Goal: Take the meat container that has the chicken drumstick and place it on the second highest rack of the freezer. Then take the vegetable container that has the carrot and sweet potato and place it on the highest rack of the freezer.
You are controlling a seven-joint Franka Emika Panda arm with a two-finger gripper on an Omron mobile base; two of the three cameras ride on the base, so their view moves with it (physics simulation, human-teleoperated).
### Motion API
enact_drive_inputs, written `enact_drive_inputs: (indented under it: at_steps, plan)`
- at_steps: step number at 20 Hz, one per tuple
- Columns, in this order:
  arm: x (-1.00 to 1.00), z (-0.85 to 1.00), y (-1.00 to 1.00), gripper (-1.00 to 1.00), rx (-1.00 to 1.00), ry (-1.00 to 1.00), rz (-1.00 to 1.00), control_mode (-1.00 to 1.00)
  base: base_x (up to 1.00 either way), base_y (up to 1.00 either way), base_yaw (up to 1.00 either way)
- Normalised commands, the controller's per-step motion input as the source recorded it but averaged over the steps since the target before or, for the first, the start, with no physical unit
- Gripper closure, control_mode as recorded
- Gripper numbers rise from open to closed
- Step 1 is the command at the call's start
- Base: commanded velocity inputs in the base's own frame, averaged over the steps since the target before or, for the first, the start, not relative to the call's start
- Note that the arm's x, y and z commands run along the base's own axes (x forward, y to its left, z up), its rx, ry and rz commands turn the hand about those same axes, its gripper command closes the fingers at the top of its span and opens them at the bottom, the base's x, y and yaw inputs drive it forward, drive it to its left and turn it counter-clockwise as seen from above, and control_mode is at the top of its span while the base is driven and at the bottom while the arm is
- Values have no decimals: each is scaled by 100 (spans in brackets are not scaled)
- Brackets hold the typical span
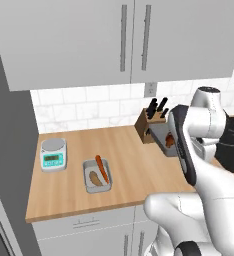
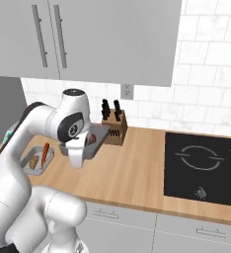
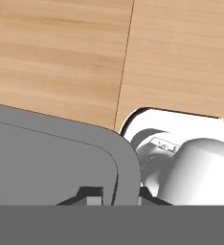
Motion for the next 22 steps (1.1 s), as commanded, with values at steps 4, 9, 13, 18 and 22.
enact_drive_inputs:
  at_steps: [4, 9, 13, 18, 22]
  plan:
    - [-25, 49, 13, 100, 0, -2, 0, -100, 0, 0, 0]
    - [-41, 30, 19, 100, 0, -14, 0, -100, 0, 0, 0]
    - [-24, 26, 17, 100, 0, -9, 0, -100, 0, 0, 0]
    - [-1, 23, 8, 100, 0, -1, 4, -100, 0, 0, 0]
    - [0, 16, 0, 100, 0, 0, 10, -100, 0, 0, 0]
